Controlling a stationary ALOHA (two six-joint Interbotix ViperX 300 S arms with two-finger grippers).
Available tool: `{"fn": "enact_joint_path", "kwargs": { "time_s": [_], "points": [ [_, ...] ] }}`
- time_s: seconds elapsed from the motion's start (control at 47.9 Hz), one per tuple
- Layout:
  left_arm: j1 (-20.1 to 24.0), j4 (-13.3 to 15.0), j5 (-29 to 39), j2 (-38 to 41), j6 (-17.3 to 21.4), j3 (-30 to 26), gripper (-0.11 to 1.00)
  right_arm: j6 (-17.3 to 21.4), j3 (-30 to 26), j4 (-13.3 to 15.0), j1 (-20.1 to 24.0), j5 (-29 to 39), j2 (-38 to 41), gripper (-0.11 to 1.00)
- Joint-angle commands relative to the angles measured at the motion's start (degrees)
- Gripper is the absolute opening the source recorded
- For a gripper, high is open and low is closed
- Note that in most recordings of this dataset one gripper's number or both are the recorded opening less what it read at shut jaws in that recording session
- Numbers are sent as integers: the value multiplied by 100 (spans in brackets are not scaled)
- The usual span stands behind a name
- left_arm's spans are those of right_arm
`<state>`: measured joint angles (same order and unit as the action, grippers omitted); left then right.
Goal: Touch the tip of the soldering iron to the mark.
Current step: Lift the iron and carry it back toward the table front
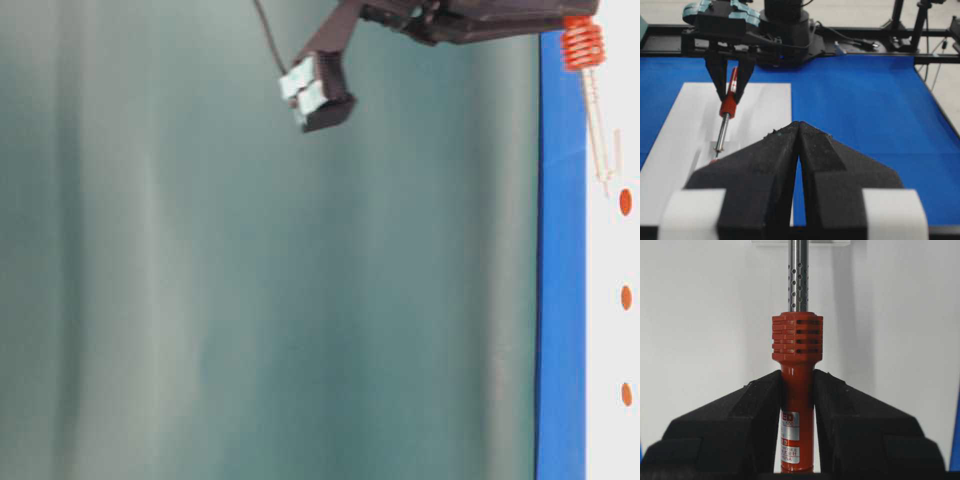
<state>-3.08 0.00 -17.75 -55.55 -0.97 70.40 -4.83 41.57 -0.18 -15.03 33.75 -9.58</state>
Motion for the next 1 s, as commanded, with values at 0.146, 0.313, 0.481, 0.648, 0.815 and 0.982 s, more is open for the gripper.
{"fn": "enact_joint_path", "kwargs": {
  "time_s": [0.146,0.313,0.481,0.648,0.815,0.982],
  "points": [
    [-18,0,-44,18,0,-53,0,9,-501,9,0,396,-967,6],
    [-18,0,-53,18,0,-53,0,0,-712,53,0,668,-1512,6],
    [-18,-9,-62,18,0,-53,0,9,-668,114,0,694,-1644,6],
    [-18,0,-62,18,-9,-53,0,114,-686,114,9,703,-1547,6],
    [-18,0,-79,18,-9,-53,0,492,-624,114,246,765,-1626,6],
    [-18,0,-114,18,-9,-53,0,1187,-519,123,932,800,-1740,6]
  ]
}}
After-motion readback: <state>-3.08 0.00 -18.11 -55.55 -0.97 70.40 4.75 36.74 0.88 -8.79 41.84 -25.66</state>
